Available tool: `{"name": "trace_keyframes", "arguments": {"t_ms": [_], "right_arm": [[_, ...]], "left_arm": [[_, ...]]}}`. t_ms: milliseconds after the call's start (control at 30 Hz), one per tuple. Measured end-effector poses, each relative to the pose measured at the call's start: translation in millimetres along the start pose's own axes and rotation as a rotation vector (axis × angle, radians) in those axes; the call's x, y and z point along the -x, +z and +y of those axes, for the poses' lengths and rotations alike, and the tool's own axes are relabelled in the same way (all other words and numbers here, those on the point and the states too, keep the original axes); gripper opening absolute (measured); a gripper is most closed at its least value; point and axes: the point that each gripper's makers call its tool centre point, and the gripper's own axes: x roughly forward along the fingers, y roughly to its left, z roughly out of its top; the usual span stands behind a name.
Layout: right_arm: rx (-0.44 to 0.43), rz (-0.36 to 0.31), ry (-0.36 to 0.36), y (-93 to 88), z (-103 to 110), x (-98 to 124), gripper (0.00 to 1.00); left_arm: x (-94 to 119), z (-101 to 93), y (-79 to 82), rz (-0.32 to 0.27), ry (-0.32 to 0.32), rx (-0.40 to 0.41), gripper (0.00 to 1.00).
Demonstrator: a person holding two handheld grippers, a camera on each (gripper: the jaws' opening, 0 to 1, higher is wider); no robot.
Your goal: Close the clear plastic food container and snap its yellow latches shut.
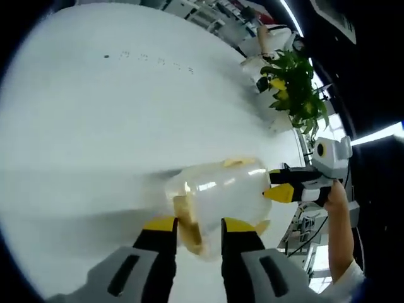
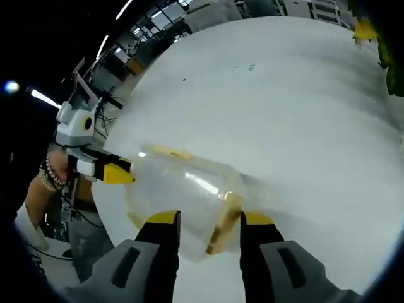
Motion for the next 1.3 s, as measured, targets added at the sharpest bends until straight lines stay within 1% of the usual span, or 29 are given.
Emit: {"name": "trace_keyframes", "arguments": {"t_ms": [333,467,533,700,1000,1167,1300], "right_arm": [[0.011,0.011,0.007,-5.8,24.8,-13.5,0.32],[0.011,0.013,0.005,-7.5,35.1,-19.1,0.32],[0.012,0.022,0.003,-10.5,43.4,-22.9,0.31],[0.011,0.028,-0.003,-14.9,53.6,-27.1,0.31],[-0.005,0.037,-0.019,-15.7,56.3,-28.7,0.30],[-0.005,0.033,-0.029,-17.0,57.1,-28.4,0.29],[-0.008,0.034,-0.035,-17.2,57.5,-28.5,0.29]], "left_arm": [[17.6,14.8,-15.9,0.043,0.020,-0.019,0.20],[26.1,23.9,-22.6,0.045,0.024,-0.010,0.20],[30.5,28.2,-25.4,0.048,0.031,-0.012,0.20],[38.6,36.0,-33.2,0.055,0.036,-0.017,0.20],[41.2,38.0,-35.5,0.046,0.043,-0.025,0.19],[40.7,38.0,-36.0,0.042,0.049,-0.009,0.18],[40.6,37.9,-36.1,0.052,0.057,-0.011,0.17]]}}
